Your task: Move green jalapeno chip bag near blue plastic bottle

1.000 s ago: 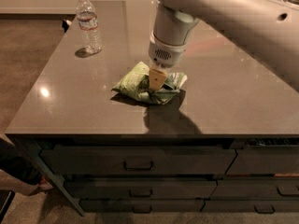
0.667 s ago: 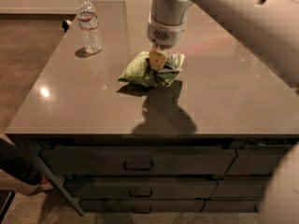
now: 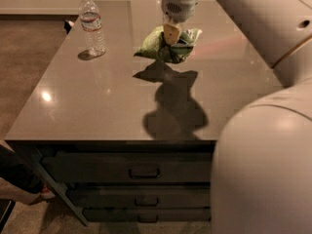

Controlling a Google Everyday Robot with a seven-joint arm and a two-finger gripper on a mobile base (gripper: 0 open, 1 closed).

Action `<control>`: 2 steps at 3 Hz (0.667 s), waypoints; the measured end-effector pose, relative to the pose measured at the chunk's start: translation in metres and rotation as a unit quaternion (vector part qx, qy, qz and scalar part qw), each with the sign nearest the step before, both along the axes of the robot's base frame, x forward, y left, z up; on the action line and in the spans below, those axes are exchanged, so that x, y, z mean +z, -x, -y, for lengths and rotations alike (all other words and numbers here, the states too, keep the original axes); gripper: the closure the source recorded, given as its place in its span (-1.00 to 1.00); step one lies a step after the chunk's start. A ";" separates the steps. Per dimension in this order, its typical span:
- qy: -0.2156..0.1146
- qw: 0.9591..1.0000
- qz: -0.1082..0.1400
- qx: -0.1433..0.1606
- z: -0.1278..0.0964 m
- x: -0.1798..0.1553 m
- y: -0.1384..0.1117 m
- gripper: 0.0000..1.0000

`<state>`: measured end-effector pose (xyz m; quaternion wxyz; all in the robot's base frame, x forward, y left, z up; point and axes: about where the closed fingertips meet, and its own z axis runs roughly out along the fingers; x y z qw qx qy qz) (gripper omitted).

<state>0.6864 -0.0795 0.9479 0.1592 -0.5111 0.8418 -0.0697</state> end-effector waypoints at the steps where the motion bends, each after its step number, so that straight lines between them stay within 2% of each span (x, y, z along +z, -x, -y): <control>1: -0.001 0.999 0.013 -0.031 0.023 -0.004 -0.029 1.00; 2: 0.000 0.998 0.018 -0.060 0.047 -0.018 -0.050 0.63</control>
Offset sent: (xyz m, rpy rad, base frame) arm 0.0747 -0.0841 -0.0258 -0.0064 -0.0356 -0.1976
